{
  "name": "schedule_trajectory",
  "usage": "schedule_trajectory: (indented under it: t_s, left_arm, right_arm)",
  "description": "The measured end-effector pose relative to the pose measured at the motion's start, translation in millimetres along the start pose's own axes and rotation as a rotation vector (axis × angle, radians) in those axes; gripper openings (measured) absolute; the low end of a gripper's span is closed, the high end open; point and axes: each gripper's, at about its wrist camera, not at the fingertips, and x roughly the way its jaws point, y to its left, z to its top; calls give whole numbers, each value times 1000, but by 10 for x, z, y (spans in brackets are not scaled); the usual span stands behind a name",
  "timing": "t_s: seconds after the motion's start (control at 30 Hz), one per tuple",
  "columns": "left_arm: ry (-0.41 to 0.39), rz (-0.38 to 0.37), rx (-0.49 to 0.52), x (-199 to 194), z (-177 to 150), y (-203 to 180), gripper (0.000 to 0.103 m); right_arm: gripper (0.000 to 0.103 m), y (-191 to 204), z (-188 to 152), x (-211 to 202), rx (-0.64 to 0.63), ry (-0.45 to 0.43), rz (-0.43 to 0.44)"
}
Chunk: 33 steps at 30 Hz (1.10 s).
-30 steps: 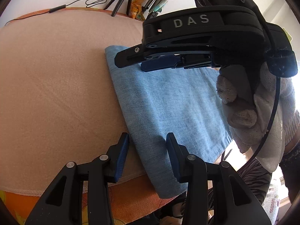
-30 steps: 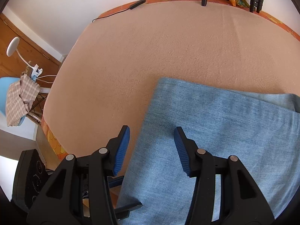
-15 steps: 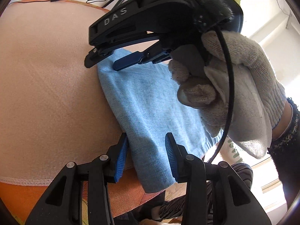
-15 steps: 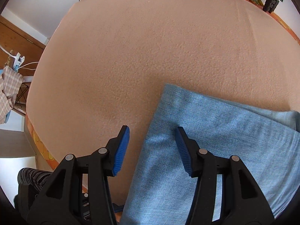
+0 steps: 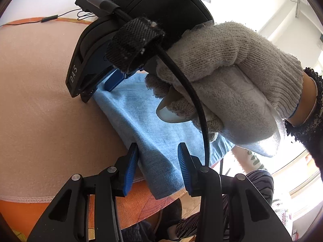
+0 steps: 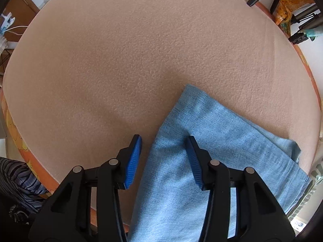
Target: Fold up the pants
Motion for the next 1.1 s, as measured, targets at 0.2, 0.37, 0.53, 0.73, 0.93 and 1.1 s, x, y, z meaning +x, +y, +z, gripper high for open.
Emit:
schedule_trajectory:
  t_s: [0.2, 0.37, 0.53, 0.73, 0.93, 1.1]
  left_arm:
    - [11, 50, 24, -3, -16, -30, 37]
    - [44, 62, -37, 105, -10, 63, 39]
    - [71, 24, -92, 165, -34, 153, 36]
    - [14, -3, -25, 92, 1, 51, 15]
    - [1, -5, 15, 63, 21, -43, 15]
    - [-3, 0, 34, 213, 150, -316, 15]
  right_arm:
    - [11, -115, -105, -89, 41, -43, 39]
    - [7, -297, -257, -205, 126, -114, 126]
    - [6, -546, -389, -375, 177, -169, 197]
    - [6, -751, -450, -452, 182, -198, 221]
    - [38, -823, -361, -568, 157, -183, 167]
    - [44, -848, -455, -573, 139, -170, 160]
